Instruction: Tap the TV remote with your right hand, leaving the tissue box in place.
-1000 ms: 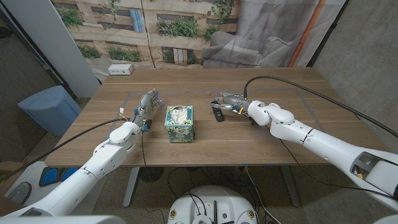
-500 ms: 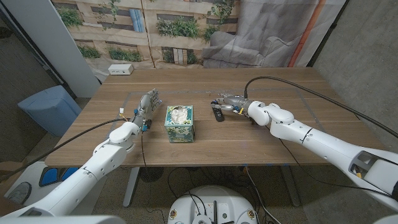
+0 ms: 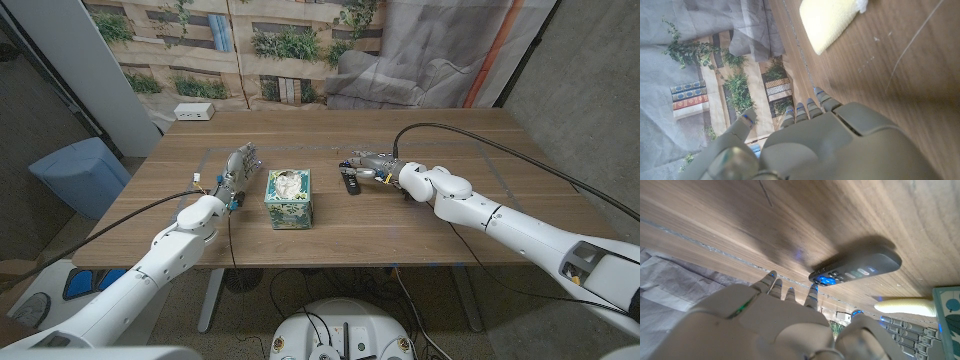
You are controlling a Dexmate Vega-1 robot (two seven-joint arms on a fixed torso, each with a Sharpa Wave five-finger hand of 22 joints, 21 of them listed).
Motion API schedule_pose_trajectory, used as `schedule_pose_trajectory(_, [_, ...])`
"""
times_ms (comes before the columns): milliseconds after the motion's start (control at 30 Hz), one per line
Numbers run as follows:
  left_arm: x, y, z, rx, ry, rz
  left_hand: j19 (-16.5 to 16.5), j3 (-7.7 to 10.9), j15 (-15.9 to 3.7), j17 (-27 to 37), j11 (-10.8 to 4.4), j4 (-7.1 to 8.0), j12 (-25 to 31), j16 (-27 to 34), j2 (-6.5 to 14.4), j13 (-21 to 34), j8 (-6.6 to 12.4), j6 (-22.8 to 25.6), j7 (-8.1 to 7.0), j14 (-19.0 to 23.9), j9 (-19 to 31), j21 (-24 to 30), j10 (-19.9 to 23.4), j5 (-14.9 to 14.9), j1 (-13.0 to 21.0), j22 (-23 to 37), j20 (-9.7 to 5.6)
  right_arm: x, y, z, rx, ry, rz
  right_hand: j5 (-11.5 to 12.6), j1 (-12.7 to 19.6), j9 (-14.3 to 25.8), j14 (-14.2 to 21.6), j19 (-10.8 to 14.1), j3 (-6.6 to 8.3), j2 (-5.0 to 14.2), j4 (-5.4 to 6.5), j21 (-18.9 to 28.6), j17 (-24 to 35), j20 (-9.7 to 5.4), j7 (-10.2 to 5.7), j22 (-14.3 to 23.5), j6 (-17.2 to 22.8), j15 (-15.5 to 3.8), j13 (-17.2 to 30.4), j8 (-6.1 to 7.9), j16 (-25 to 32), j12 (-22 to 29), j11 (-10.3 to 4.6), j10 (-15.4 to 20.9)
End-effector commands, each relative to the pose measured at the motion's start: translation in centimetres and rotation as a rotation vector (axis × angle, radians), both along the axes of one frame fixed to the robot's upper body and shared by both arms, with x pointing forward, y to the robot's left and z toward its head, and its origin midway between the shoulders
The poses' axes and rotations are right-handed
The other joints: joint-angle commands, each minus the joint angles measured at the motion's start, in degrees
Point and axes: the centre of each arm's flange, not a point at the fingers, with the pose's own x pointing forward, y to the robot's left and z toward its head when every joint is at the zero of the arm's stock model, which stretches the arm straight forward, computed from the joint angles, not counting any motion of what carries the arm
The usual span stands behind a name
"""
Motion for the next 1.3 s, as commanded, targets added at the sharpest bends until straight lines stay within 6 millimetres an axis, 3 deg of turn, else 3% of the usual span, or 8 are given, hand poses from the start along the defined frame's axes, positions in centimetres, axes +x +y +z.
schedule_pose_trajectory(33, [0.1, -0.1, -0.1, -0.001, 0.005, 0.001, 0.5, 0.22, -0.22, 0.1, -0.03, -0.06, 0.1, 0.2, 4.5, 0.1, 0.03, -0.3, -0.13, 0.1, 0.1, -0.4, -0.2, 0.2, 0.0, 0.3, -1.67, 0.1, -0.1, -0.2, -0.003, 0.001, -0.003, 0.6, -0.1, 0.1, -5.8, 0.1, -0.1, 4.06, -0.04, 0.2, 0.2, 0.19, -0.22, 0.3, 0.2, -0.47, 0.1, 0.28, 0.2, 0.3, -0.2, -4.6])
schedule_pose_trajectory(1300, [0.2, -0.1, -1.2, -0.051, 0.008, -0.009, 0.5, 0.16, 0.03, 0.3, 0.16, 0.54, 0.2, 0.3, 4.8, 0.1, 0.09, -0.1, 0.04, 0.2, 0.1, -0.4, 0.1, 0.2, -0.3, 0.3, -1.62, -0.4, 0.7, -0.2, -0.084, -0.062, -0.042, 0.9, -0.2, 0.1, -4.1, 1.4, -1.43, 4.45, 0.16, 0.3, 0.5, 0.18, 0.19, 0.3, 2.9, -0.6, 0.1, 0.72, 0.9, 0.8, -0.4, -1.7])
